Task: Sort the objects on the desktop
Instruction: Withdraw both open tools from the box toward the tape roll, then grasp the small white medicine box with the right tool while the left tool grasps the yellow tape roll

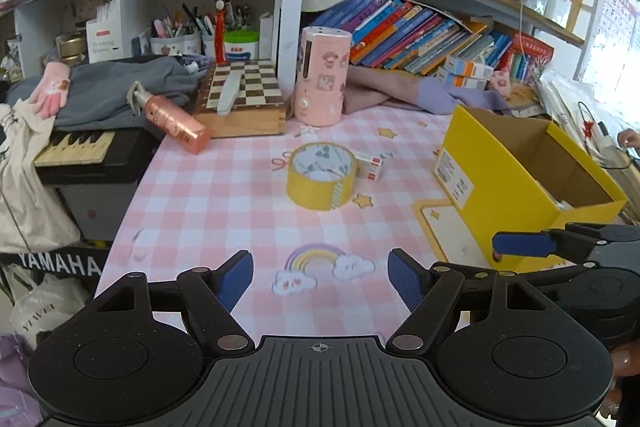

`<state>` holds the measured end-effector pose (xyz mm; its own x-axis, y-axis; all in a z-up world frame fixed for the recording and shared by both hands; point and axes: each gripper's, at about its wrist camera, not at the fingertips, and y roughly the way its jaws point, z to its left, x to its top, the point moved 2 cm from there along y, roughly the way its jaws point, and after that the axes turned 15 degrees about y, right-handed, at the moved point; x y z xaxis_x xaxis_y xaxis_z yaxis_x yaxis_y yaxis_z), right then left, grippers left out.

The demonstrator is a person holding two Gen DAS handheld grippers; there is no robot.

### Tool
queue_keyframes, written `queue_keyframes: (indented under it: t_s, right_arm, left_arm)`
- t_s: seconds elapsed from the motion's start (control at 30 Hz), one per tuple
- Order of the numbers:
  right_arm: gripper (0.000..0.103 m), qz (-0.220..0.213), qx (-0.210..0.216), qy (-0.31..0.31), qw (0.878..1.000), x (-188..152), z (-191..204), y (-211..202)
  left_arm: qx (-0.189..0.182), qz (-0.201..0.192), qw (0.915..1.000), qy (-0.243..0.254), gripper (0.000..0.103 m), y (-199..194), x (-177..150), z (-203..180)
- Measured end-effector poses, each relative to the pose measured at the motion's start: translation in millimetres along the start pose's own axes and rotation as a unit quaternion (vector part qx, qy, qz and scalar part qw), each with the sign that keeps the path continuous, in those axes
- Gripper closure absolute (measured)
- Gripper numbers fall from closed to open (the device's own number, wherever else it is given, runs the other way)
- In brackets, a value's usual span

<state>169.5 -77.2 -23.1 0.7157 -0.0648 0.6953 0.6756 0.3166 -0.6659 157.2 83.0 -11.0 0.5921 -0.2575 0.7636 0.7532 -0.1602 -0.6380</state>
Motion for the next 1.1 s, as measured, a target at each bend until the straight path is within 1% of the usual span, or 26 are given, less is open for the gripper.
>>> queue_keyframes:
  t_s: [0.17, 0.23, 0.33, 0.57, 0.73, 0.83, 1.0, 1.1]
  right_arm:
    - [0.032, -0.006, 0.000, 0.001, 1.000, 21, -10, 16]
    - [0.032, -0.008, -0.001, 0.004, 1.000, 28, -14, 23]
    - [0.032, -0.008, -0.004, 0.009, 1.000, 40, -21, 34]
    - [0.035, -0.007, -0.014, 0.061, 0.998, 76, -35, 62]
    - [0.035, 0.002, -0.015, 0.077, 0.997, 98, -39, 84]
    - [0.035, 0.006, -0.015, 0.085, 0.996, 107, -39, 96]
    - [0.035, 0.010, -0.025, 0.075, 0.997, 112, -37, 115]
    - [0.035, 0.017, -0.029, 0.069, 0.997, 114, -37, 124]
  left_arm:
    - [0.005, 0.004, 1.0000, -0.001, 0.025, 21, 17, 3]
    - [0.009, 0.008, 0.9999, 0.001, 0.020, 31, 22, 5]
    - [0.012, 0.014, 0.9998, 0.003, 0.019, 43, 30, 6]
    - [0.016, 0.021, 0.9996, 0.008, 0.013, 75, 45, 9]
    - [0.017, 0.024, 0.9993, 0.023, 0.011, 105, 49, 8]
    - [0.017, 0.030, 0.9990, 0.030, 0.011, 124, 52, 8]
    - [0.007, 0.024, 0.9995, 0.017, 0.011, 149, 60, 12]
    - [0.005, 0.032, 0.9994, 0.008, 0.011, 165, 63, 13]
